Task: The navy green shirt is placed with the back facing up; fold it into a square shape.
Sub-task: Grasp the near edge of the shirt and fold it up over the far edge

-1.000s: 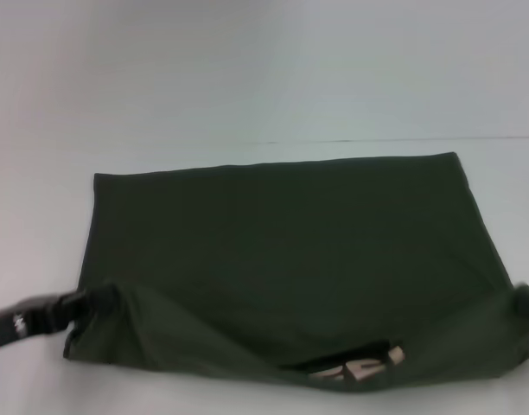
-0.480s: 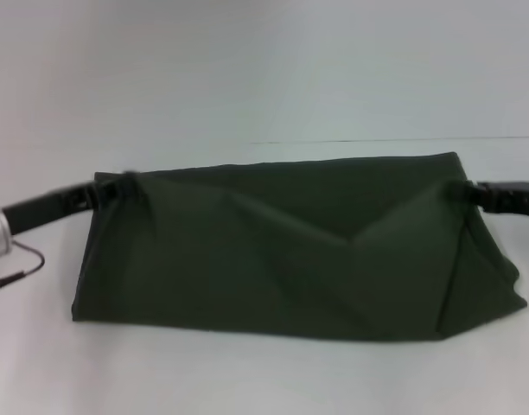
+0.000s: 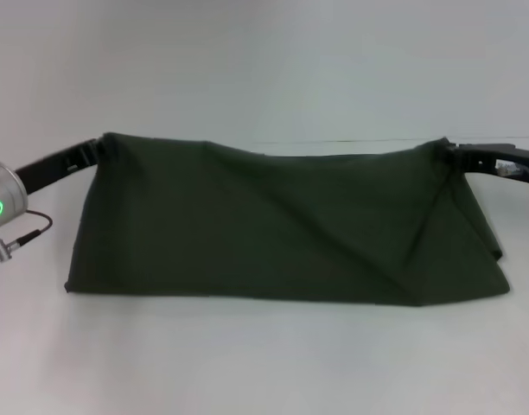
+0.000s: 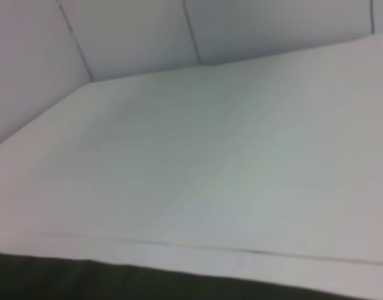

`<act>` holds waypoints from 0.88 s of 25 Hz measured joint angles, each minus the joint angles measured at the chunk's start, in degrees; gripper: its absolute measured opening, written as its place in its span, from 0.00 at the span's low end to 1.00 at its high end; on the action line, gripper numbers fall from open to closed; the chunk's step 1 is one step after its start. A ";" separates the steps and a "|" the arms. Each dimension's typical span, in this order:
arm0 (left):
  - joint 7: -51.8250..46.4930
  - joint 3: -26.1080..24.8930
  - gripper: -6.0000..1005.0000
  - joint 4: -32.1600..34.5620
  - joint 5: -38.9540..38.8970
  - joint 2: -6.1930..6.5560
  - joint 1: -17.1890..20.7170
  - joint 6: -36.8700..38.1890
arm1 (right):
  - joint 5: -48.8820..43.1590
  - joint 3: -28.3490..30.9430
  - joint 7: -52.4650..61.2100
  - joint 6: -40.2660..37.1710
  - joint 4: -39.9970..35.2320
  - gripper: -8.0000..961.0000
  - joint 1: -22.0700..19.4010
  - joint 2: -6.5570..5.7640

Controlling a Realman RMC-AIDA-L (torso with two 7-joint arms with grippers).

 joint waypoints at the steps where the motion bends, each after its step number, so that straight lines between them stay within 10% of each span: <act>1: 0.64 0.00 0.06 -0.17 -1.08 -0.13 -0.05 -1.13 | 0.56 -0.03 -0.50 1.16 0.54 0.04 0.33 0.01; 22: 9.93 0.18 0.08 -2.66 -5.32 -1.80 -3.37 -12.35 | 5.63 -0.64 -6.43 11.52 2.78 0.04 3.66 1.43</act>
